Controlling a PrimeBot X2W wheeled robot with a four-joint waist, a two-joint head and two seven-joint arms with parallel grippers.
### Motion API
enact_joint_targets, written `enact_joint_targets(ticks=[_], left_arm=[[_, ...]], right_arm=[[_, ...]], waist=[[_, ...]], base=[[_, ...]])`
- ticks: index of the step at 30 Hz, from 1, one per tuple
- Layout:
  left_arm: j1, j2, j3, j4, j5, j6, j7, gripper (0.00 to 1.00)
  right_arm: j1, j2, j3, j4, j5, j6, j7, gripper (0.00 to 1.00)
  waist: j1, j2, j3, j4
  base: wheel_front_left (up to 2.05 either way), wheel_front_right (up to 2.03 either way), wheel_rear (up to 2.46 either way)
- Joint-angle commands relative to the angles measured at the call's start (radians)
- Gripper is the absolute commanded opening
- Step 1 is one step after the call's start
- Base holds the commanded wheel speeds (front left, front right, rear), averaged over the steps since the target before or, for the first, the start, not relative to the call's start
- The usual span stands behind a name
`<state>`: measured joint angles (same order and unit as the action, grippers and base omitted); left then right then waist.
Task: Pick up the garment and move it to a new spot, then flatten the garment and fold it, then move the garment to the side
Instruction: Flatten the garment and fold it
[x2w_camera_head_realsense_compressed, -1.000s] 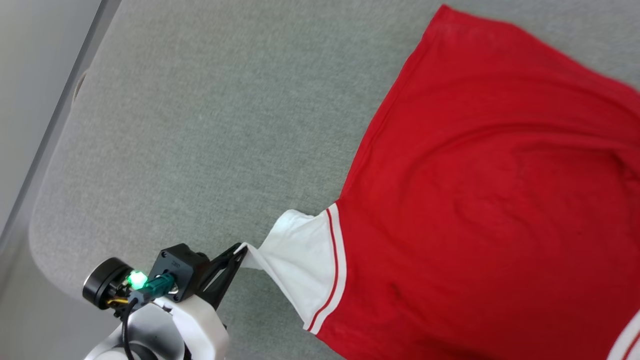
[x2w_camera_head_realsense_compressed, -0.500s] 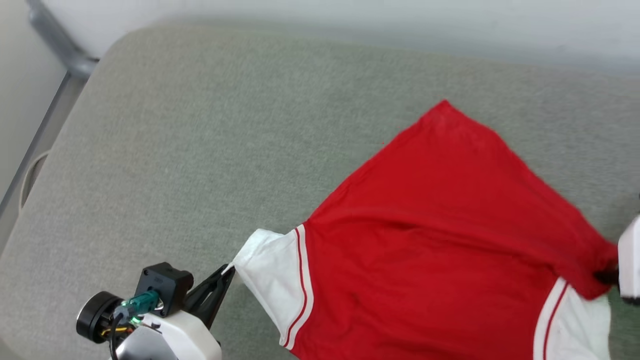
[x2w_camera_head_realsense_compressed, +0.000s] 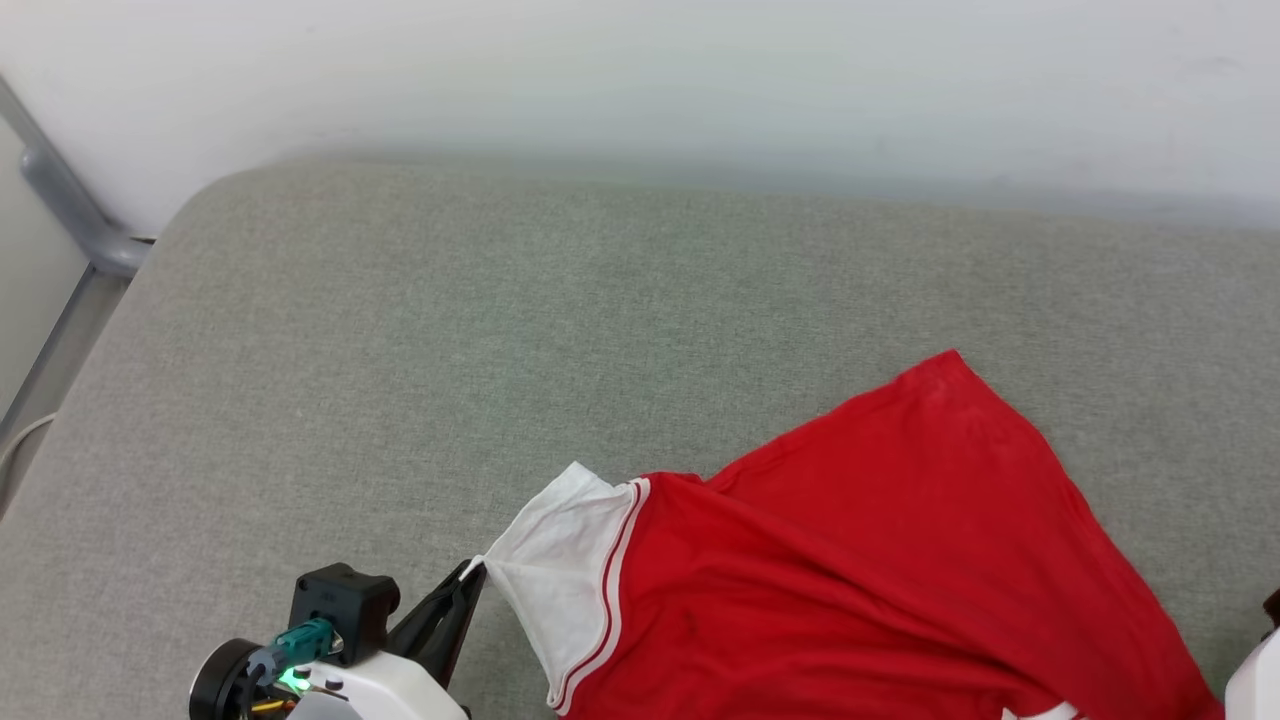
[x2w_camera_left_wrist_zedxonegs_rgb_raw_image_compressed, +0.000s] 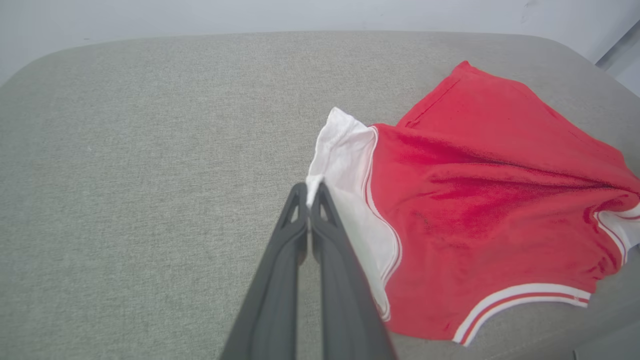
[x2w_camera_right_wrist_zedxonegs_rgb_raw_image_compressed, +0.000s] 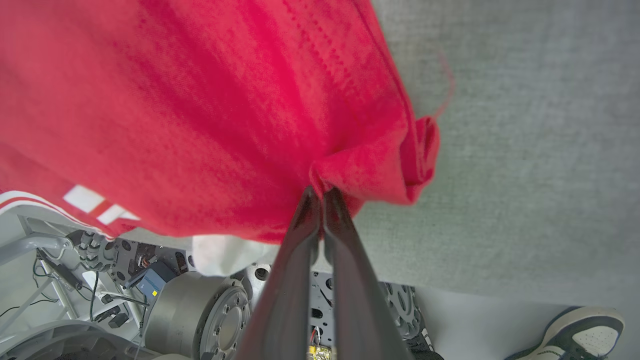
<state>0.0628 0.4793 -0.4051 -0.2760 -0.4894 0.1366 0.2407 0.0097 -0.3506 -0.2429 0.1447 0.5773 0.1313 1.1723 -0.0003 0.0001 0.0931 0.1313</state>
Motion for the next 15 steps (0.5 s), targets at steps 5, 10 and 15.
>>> enact_joint_targets(ticks=[5,10,15], left_arm=[[0.010,-0.018,0.003,0.016,-0.006,0.013,-0.026,0.00],[-0.001,-0.016,0.003,0.018,-0.002,0.011,-0.034,0.00],[-0.004,-0.007,0.010,0.014,0.002,0.014,-0.045,0.00]], right_arm=[[0.041,0.019,-0.003,-0.007,-0.005,-0.001,-0.009,0.00],[0.030,-0.024,0.046,-0.031,0.007,-0.001,-0.026,1.00],[-0.019,-0.067,0.070,-0.079,0.044,-0.001,-0.029,1.00]], waist=[[0.0003,-0.0001,-0.018,-0.015],[0.0003,-0.0001,-0.019,-0.016],[0.0003,-0.0001,-0.004,-0.002]], base=[[0.00,0.00,0.00],[0.00,0.00,0.00],[0.00,0.00,0.00]])
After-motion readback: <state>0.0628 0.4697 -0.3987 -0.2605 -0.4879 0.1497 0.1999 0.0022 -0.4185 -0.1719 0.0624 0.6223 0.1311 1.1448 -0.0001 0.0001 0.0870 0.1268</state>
